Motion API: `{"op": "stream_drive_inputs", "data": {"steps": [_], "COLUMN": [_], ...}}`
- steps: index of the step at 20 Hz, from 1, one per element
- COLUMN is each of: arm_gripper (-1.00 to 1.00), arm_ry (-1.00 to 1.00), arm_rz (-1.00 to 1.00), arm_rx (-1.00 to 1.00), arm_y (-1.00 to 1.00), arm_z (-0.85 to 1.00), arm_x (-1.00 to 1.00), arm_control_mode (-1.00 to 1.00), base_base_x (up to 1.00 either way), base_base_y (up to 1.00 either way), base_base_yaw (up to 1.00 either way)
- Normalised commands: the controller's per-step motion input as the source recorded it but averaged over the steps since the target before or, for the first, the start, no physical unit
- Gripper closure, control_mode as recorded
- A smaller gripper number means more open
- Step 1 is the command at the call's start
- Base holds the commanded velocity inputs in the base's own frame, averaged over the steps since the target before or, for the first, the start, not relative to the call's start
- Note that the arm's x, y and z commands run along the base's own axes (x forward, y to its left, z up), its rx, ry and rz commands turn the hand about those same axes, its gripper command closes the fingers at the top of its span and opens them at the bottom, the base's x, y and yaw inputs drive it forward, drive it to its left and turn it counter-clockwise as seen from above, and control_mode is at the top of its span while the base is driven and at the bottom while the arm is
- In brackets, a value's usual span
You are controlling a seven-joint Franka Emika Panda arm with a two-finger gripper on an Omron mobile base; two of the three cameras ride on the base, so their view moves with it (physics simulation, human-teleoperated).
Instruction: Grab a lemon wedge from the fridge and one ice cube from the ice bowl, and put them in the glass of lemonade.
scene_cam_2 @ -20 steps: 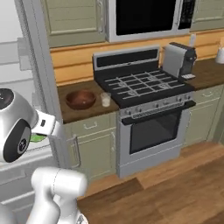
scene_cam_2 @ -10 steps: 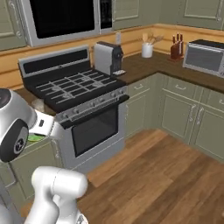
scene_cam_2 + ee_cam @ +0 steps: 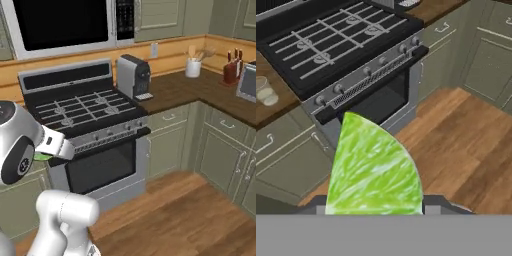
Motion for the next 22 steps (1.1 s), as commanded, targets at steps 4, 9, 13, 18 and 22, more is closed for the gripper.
{"op": "stream_drive_inputs", "data": {"steps": [4,9,13,18,22], "arm_gripper": [1.0,1.0,1.0,1.0,1.0], "arm_ry": [0.0,0.0,0.0,0.0,0.0], "arm_rz": [0.0,0.0,0.0,0.0,0.0], "arm_rx": [0.0,0.0,0.0,0.0,0.0], "arm_y": [0.0,0.0,0.0,0.0,0.0], "arm_z": [0.0,0.0,0.0,0.0,0.0], "arm_x": [0.0,0.0,0.0,0.0,0.0], "arm_control_mode": [1.0,1.0,1.0,1.0,1.0], "base_base_x": [0.72,0.17,0.1,0.35,0.96], "base_base_y": [-0.03,0.0,-0.11,-0.16,-0.36], "base_base_yaw": [0.83,0.92,0.84,0.42,0.08]}}
